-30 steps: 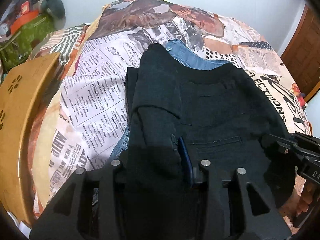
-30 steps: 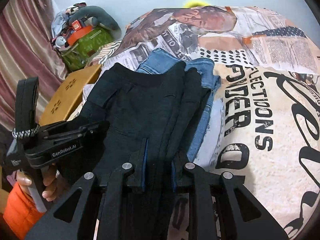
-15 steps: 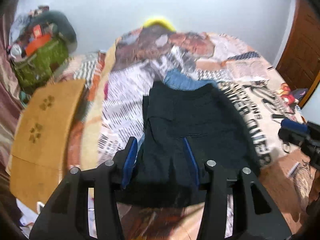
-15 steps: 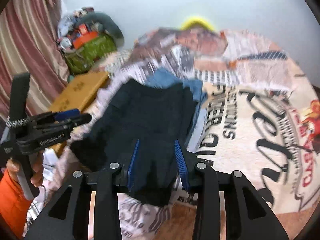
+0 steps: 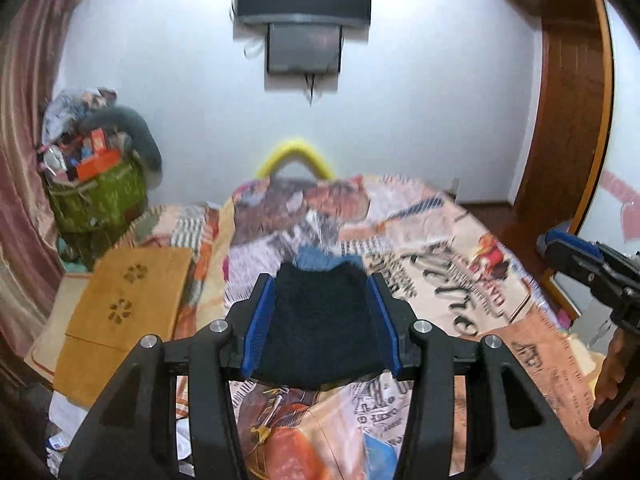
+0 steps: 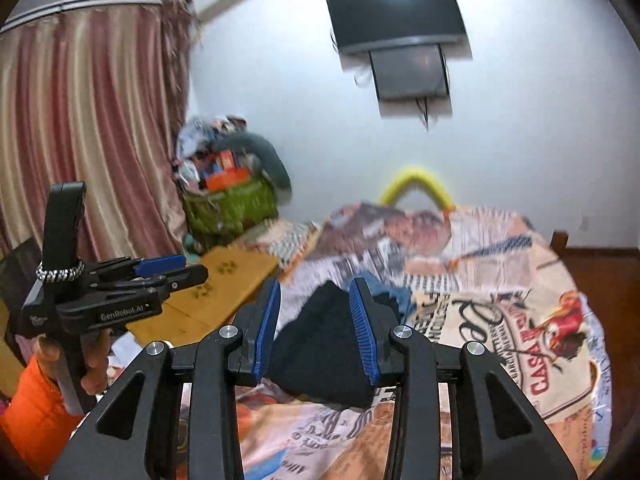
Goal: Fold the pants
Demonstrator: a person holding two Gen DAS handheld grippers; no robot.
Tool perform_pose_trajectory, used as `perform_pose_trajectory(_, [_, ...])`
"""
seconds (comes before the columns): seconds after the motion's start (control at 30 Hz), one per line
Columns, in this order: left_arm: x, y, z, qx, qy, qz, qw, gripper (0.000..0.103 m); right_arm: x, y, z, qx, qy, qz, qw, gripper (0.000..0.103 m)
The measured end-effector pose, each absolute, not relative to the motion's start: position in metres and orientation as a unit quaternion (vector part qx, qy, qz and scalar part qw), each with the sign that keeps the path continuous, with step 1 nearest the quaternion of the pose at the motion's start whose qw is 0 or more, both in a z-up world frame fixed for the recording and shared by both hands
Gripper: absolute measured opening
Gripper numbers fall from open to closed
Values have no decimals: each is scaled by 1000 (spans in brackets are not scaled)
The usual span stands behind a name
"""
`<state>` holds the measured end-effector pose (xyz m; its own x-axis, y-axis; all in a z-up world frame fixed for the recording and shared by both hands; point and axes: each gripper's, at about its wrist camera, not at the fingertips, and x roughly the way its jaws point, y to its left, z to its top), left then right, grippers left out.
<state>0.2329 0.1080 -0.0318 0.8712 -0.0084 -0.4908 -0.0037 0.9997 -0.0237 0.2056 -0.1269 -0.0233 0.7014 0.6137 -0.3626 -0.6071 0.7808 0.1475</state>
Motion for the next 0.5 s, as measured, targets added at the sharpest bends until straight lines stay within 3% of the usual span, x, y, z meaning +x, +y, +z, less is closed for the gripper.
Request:
perform_pose_trajectory(0.3, [125,71,8,9,152,29,988,48,125,-148,9,-1,122,338,933,33])
perform_pose_trajectory(0.47, [88,56,11,12,112,33,993,68,99,-151,11,-6,100,330,939,34])
perform_pose_trajectory(0.5, [83,54,11,12,107,32,994,71,95,-151,10,-4,99,328,940,41])
